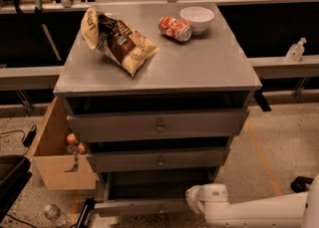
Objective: Open bottom drawer
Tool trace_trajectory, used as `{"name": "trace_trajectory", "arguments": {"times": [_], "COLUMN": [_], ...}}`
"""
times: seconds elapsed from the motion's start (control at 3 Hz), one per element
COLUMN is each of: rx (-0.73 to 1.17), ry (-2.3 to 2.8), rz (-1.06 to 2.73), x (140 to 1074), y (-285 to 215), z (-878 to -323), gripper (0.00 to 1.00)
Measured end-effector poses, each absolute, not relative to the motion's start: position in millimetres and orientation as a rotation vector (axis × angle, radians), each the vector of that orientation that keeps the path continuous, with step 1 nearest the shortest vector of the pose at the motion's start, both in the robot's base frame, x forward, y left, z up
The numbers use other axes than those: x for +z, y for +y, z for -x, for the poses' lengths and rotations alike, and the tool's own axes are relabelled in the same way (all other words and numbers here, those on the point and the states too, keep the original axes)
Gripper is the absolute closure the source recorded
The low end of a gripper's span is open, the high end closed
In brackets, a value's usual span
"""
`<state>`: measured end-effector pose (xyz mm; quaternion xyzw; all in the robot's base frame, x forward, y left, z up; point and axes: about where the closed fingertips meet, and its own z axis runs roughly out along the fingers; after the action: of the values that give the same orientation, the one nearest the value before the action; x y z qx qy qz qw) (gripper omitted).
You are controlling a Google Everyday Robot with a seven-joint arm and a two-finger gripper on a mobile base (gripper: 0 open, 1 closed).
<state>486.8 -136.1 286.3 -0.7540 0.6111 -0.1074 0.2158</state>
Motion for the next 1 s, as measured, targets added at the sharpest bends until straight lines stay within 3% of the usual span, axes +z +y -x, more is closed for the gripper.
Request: {"name": "trace_trajectory", "arguments": {"times": [0.33, 1.0], "rx": [-0.299, -0.207], "ry": [1.695, 1.623], "rz": [2.091, 2.08], "x": [286, 230], "y": [-137, -138], "z": [-487, -555], "gripper": [1.0, 1.0]}}
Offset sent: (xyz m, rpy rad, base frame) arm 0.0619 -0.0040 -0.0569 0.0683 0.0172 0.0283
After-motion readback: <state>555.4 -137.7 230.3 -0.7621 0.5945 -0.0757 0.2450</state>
